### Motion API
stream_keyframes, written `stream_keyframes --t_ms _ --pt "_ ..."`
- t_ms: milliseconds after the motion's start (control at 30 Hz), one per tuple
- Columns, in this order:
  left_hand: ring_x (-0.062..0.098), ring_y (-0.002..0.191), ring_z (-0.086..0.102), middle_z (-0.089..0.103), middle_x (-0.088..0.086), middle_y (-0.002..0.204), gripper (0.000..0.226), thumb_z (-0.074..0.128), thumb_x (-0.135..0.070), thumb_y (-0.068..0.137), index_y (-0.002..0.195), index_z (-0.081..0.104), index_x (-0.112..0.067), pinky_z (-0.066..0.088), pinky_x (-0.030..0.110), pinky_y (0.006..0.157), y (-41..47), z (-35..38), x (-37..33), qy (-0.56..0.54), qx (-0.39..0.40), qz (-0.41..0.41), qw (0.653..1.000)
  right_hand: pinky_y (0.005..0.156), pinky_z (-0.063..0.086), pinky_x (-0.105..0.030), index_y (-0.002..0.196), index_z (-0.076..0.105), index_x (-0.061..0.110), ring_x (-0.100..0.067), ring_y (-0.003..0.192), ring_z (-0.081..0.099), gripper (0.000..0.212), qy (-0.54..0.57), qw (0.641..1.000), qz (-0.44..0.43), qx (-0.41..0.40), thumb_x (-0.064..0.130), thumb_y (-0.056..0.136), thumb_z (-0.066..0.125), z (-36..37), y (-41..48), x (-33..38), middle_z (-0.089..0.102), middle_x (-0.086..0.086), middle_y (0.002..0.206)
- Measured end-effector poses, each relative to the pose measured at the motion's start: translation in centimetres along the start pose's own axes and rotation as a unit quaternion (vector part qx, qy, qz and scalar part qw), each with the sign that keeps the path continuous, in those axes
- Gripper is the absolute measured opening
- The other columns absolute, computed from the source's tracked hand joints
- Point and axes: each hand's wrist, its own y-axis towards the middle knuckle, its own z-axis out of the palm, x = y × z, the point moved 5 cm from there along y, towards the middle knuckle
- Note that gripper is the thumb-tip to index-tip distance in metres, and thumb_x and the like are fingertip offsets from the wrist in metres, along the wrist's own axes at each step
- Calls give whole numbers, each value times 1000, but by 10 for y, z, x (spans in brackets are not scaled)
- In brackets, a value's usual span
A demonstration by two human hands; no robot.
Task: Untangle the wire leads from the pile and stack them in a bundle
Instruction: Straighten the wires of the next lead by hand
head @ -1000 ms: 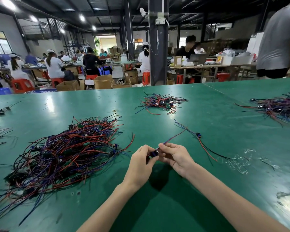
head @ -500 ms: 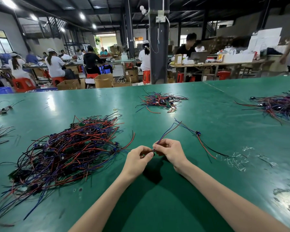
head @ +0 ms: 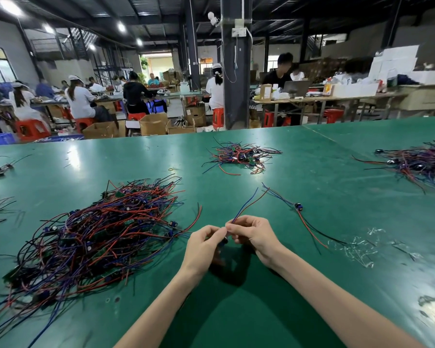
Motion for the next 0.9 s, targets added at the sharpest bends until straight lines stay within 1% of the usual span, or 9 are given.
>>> stream_keyframes --t_ms 133,233,367,433,533,633,700,800,900 --pt "6 52 54 59 -4 55 16 66 -10 86 71 65 -8 56 30 51 -1 2 -1 -20 14 -25 999 52 44 -19 73 68 2 -12 47 48 6 14 1000 4 15 0 77 71 2 -3 -3 59 -6 57" --pt "8 51 55 61 0 56 17 67 -6 84 67 67 -11 54 28 51 -3 3 -2 -24 37 -47 998 52 45 -19 72 67 1 -13 49 48 7 47 999 23 17 0 78 71 1 -6 -4 57 -6 55" --pt "10 50 56 59 4 59 15 69 -6 81 67 69 -12 54 26 50 -7 4 -5 -25 57 -63 996 49 48 -19 75 67 2 -9 48 51 6 86 994 61 -3 -3 76 71 -3 -7 -4 57 -4 57" --pt "11 50 54 57 5 60 15 69 -6 81 66 68 -10 52 25 49 -8 6 -6 -28 63 -67 995 48 48 -19 75 66 1 -8 47 51 7 103 992 71 -17 -3 76 71 -7 -8 -2 58 -4 57" --pt "11 50 51 59 4 60 18 69 -6 81 64 67 -11 48 21 47 -11 8 -7 -4 74 -62 995 44 46 -18 74 64 -1 -9 44 50 8 144 986 72 -47 -6 77 69 -18 -5 5 59 -5 55" --pt "8 42 49 61 2 55 21 67 -6 82 62 65 -12 39 17 41 -14 11 -7 15 87 -57 995 42 45 -16 72 63 -2 -8 42 50 9 159 982 68 -78 -8 77 68 -32 -1 12 60 -5 53" --pt "7 41 49 61 1 55 20 67 -6 82 63 65 -12 37 16 41 -14 11 -7 17 90 -54 994 42 46 -16 70 64 -1 -8 41 51 10 151 981 59 -103 -8 76 70 -43 2 16 61 -5 53" --pt "6 47 54 63 0 57 18 67 -6 82 65 65 -12 39 17 42 -14 10 -9 28 97 -42 994 43 47 -17 68 65 0 -8 40 49 12 113 983 23 -143 -7 73 73 -57 5 19 59 -3 50" --pt "8 48 54 63 1 58 16 67 -7 82 66 65 -10 38 18 42 -14 11 -9 32 99 -41 994 47 48 -17 65 67 6 -8 42 49 14 4 982 -27 -185 -1 71 78 -67 8 20 58 4 47"
